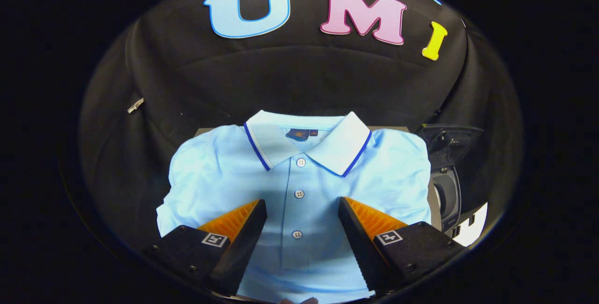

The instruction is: Put the clothes into the washing machine and then close the washing machine lid.

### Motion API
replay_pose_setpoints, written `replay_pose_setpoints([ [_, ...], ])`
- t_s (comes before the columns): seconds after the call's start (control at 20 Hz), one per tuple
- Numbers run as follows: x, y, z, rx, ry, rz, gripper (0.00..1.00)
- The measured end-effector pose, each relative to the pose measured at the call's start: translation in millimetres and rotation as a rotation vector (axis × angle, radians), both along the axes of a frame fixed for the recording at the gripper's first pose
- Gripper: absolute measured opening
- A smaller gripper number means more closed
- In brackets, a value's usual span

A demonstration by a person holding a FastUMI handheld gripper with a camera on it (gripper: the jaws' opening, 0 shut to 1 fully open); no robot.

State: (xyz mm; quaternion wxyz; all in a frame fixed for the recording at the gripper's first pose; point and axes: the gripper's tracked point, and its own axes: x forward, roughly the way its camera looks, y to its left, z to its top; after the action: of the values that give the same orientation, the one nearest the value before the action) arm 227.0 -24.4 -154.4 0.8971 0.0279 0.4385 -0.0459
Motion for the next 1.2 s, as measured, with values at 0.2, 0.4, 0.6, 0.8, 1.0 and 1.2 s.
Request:
replay_pose_setpoints([
  [0.2,-2,-2,-2,-0.003,0.084,-0.016,0.96],
  [0.4,-1,-8,-1,0.014,0.131,-0.035,0.66],
  [0.6,3,-8,0,-0.011,0.118,-0.013,0.44],
  [0.8,5,-7,2,0.015,0.090,-0.042,0.24],
  [1.0,4,-8,2,0.027,0.075,-0.043,0.06],
  [1.2,5,-7,12,-0.022,-0.021,-0.015,0.06],
])
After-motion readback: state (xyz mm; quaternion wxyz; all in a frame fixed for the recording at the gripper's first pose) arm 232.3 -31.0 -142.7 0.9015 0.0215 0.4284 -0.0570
